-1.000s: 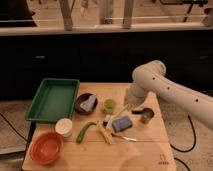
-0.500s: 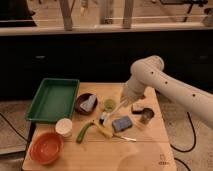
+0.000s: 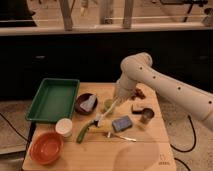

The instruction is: Place brush in plastic cup

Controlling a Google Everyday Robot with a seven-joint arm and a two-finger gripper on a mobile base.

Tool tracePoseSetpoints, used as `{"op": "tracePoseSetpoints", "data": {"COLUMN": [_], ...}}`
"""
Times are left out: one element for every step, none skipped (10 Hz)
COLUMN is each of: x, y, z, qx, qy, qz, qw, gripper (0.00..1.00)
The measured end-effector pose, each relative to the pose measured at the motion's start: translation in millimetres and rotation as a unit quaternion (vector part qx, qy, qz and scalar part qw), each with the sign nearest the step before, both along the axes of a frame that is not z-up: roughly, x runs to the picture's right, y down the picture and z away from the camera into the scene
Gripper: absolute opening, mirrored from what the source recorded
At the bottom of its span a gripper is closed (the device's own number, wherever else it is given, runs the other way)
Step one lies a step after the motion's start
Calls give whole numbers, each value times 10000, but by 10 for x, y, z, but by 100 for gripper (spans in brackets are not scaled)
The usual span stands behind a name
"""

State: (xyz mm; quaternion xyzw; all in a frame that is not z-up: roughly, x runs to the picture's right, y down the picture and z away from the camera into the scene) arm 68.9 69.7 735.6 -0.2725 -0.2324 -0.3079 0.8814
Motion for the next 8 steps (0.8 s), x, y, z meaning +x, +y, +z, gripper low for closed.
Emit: {"op": "tracePoseSetpoints", "data": {"x": [-21,-32,-45,-45,-44,-49,-53,-47], "y": [-21,-37,-62,-81,-99,-127,-144,-158], "z": [28,51,92,127,156,197,224,251], "qx": [-17,-39,-58,-69,-73,-74,-81,-93], "qy": [-25,-34,-39,-24,-16,-10,-5,3], "qz": [-33,-68,-108,-130,-137,-144,-154,-158], "qw": [10000,10000,9999,9999,9999,9999,9998,9998], "gripper": [1,1,1,1,1,1,1,1]}}
